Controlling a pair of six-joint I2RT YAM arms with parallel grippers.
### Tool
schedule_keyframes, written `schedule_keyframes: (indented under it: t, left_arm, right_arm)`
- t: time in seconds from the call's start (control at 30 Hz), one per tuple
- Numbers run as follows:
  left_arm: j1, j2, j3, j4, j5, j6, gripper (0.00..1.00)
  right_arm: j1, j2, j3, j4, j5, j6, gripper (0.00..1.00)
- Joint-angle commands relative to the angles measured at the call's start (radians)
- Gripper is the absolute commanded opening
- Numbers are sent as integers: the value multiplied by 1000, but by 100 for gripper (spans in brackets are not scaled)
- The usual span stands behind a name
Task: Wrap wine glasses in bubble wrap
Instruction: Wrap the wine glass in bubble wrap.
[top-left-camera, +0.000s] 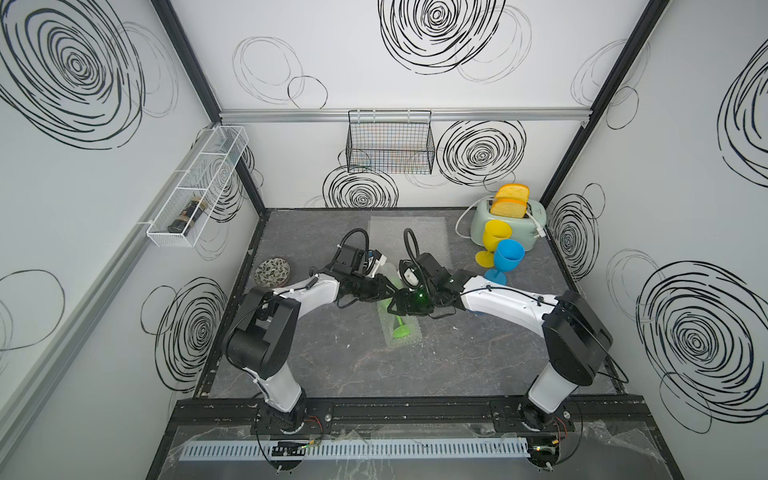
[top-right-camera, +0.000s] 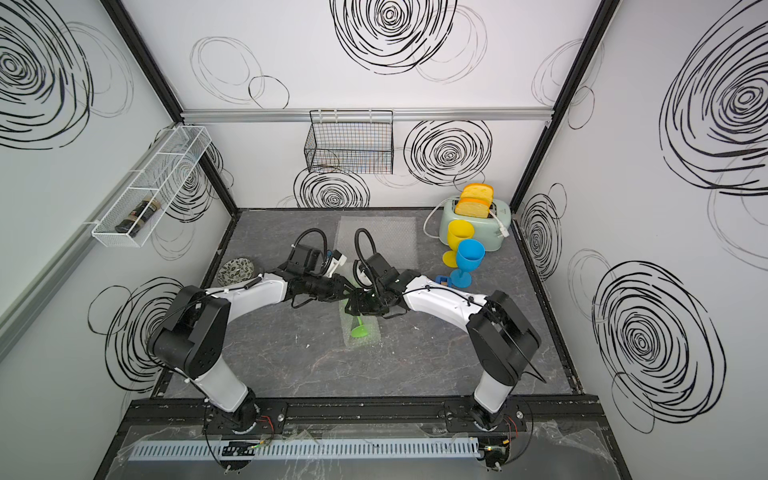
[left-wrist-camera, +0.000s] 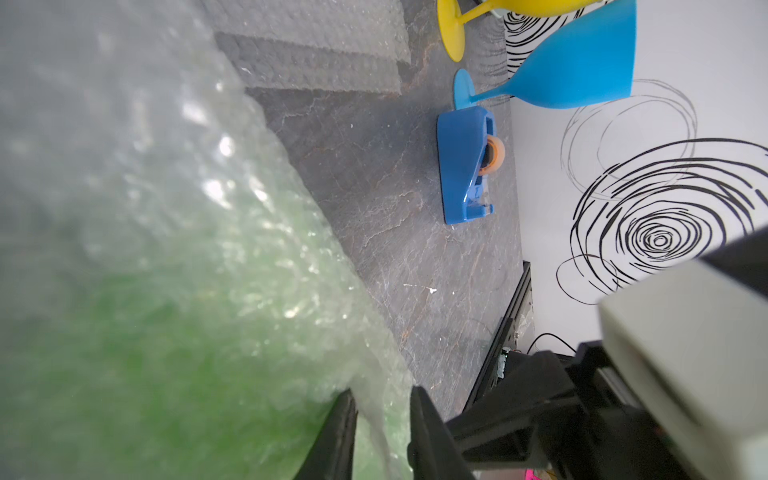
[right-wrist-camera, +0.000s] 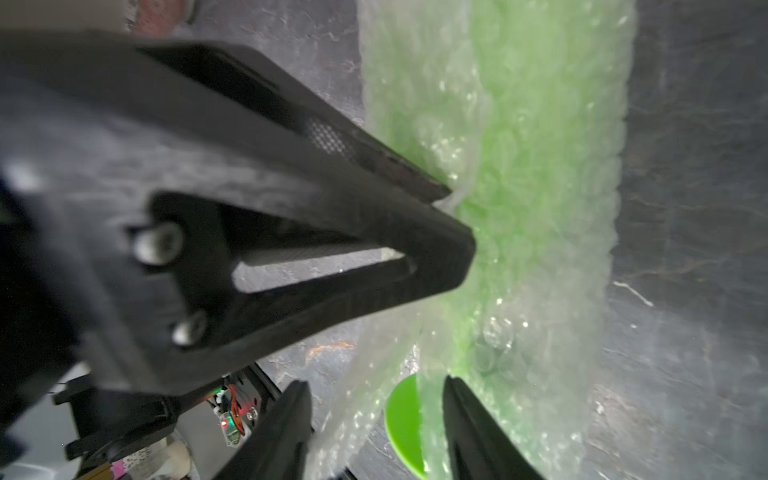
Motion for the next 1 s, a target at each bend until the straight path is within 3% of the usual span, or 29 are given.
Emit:
schedule_keyframes:
  t: [0.0, 0.17, 0.3, 0.43, 0.6, 0.8, 0.97]
  left_arm:
    - [-2, 45, -19, -62, -85, 10, 28]
    - [3, 42, -26, -56, -89, 13, 28]
    - [5, 41, -14, -68, -87, 15, 28]
    - [-1, 41, -29, -52, -86, 7, 29]
    - [2, 33, -19, -61, -91, 15, 29]
    - [4, 31, -21, -62, -89, 15, 29]
    - [2, 40, -26, -58, -85, 12, 29]
  right_arm:
    - [-3, 0, 29, -76, 50, -31, 44]
    - [-26, -32, 4, -95, 80, -57, 23]
    - [-44, -42, -5, -57, 19, -59, 24]
    - [-46, -17, 24, -51, 9, -81, 33]
    - [-63, 19, 34, -37, -33, -98, 32]
    - [-102, 7, -1, -3, -82, -103, 0]
    - [-127, -6, -47, 16, -92, -104, 0]
